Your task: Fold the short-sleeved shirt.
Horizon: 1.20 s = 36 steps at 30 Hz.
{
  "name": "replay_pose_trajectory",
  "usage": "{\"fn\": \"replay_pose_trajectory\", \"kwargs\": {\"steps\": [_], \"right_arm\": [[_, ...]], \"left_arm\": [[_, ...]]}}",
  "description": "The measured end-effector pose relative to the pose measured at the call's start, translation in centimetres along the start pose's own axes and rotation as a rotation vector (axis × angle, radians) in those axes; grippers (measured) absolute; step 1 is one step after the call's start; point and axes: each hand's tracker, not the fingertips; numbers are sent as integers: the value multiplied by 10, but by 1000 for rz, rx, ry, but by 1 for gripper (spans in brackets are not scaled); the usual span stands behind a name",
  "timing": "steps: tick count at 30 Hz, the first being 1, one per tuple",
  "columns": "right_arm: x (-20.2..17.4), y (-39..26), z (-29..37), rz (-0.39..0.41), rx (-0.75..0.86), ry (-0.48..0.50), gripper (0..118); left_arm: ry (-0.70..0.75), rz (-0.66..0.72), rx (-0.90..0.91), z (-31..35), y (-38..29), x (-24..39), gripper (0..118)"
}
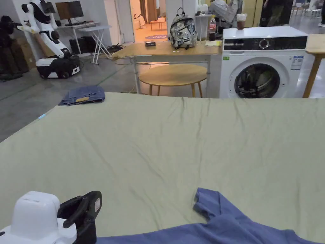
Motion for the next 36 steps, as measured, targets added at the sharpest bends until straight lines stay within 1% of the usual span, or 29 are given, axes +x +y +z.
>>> {"fn": "replay_pose_trajectory", "kwargs": {"steps": [1, 4, 6, 7, 8, 9, 10, 11, 12, 17, 20, 23, 24, 25, 26, 27, 28, 30, 32, 33, 34, 35, 36], "right_arm": [[-2, 0, -1, 3, -2, 2, 0], [-2, -2, -4, -4, -9, 16, 0], [-1, -5, -6, -4, -14, 20, 0], [-1, -6, -7, 3, -19, 17, 0], [-1, -7, -6, 10, -25, 12, 0], [-1, -8, -6, 13, -29, 9, 0], [1, -10, -5, 12, -31, 9, 0], [4, -12, -4, 3, -33, 14, 0], [6, -14, -5, -14, -36, 15, 0], [19, -24, -6, -61, -57, -4, 0], [27, -32, -8, -77, -73, -19, 0], [33, -39, -10, -87, -98, -33, 0], [36, -41, -11, -93, -108, -39, 0], [39, -42, -11, -96, -118, -44, 0], [40, -44, -11, -98, -123, -51, 0], [42, -46, -11, -101, -130, -60, 0], [45, -47, -10, -105, -136, -66, 0], [50, -50, -6, -111, -148, -80, 0], [55, -54, -1, -107, -158, -109, 0], [58, -57, 2, -109, -166, -137, 2], [56, -54, 6, -121, -173, -165, 14], [58, -56, 7, -150, -200, -185, 32], [62, -59, 5, -182, -252, -198, 45]], "left_arm": [[12, -13, -6, 6, 0, -5, 0], [-3, 84, -63, 2, -9, -16, 0], [3, 134, -141, -4, -13, -22, 0], [-13, 153, -111, -18, -16, -26, 5], [-20, 192, -148, -27, -18, -29, 22], [-43, 239, -245, -36, -21, -34, 40], [-66, 285, -328, -45, -26, -37, 44], [-97, 300, -385, -61, -32, -43, 45], [-80, 329, -385, -73, -43, -42, 45], [-56, 384, -585, -122, -72, -52, 45], [5, 393, -631, -133, -87, -51, 45], [5, 406, -706, -142, -94, -46, 45], [15, 404, -704, -145, -98, -43, 36], [19, 388, -706, -146, -99, -40, 23], [77, 315, -701, -144, -93, -38, 9], [96, 280, -703, -146, -91, -38, 0], [39, 306, -699, -152, -98, -39, 0], [63, 274, -717, -156, -96, -36, 0], [53, 238, -727, -159, -90, -37, 0], [45, 229, -732, -160, -88, -39, 0], [38, 213, -741, -162, -86, -41, 0], [37, 218, -745, -171, -87, -58, 0], [41, 219, -747, -172, -87, -59, 0]]}}
